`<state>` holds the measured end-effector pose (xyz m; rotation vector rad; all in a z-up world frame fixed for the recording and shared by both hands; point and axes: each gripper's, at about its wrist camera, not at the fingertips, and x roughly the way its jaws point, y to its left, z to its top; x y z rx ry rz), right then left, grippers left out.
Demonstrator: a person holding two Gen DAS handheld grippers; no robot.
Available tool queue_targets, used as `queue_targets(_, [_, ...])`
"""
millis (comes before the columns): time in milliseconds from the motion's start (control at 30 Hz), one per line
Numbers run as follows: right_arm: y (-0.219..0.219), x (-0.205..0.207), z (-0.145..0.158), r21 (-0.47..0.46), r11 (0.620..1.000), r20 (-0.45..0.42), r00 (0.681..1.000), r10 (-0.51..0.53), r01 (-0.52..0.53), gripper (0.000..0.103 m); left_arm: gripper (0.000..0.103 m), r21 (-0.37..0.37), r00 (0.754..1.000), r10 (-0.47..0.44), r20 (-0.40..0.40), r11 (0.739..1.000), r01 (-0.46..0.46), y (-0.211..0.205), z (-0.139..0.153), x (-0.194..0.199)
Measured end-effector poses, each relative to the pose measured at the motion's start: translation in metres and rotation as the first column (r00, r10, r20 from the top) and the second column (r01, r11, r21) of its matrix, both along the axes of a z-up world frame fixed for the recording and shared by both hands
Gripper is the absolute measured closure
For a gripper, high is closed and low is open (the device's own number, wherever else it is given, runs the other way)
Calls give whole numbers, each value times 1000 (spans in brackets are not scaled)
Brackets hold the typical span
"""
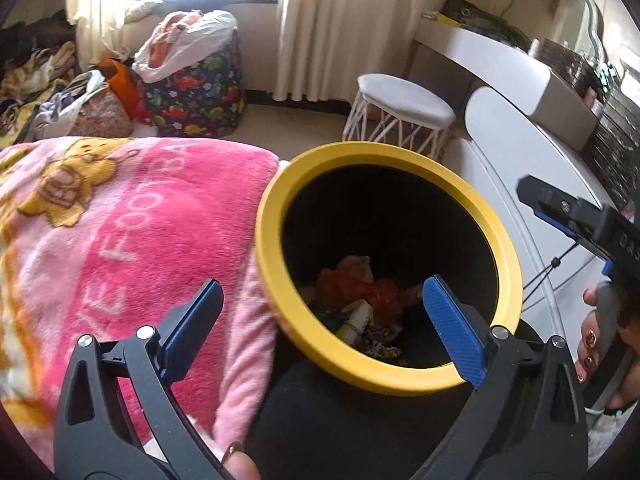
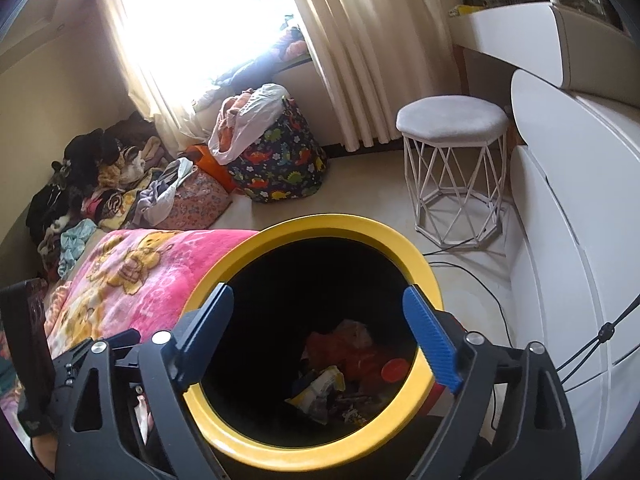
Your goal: Collect trash
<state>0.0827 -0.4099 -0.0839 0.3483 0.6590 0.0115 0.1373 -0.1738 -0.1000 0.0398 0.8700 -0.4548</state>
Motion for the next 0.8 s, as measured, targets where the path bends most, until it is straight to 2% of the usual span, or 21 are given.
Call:
queue_targets(500, [40,-26,17,-84,995,104,993,61,-52,7,11,-44,989,114,93,993,-110,44,27,-17])
queue_targets(800, [61,-42,25,-150,986,180,978,103,-76,7,11,-66,966,192,174,981,-183,69,41,-36])
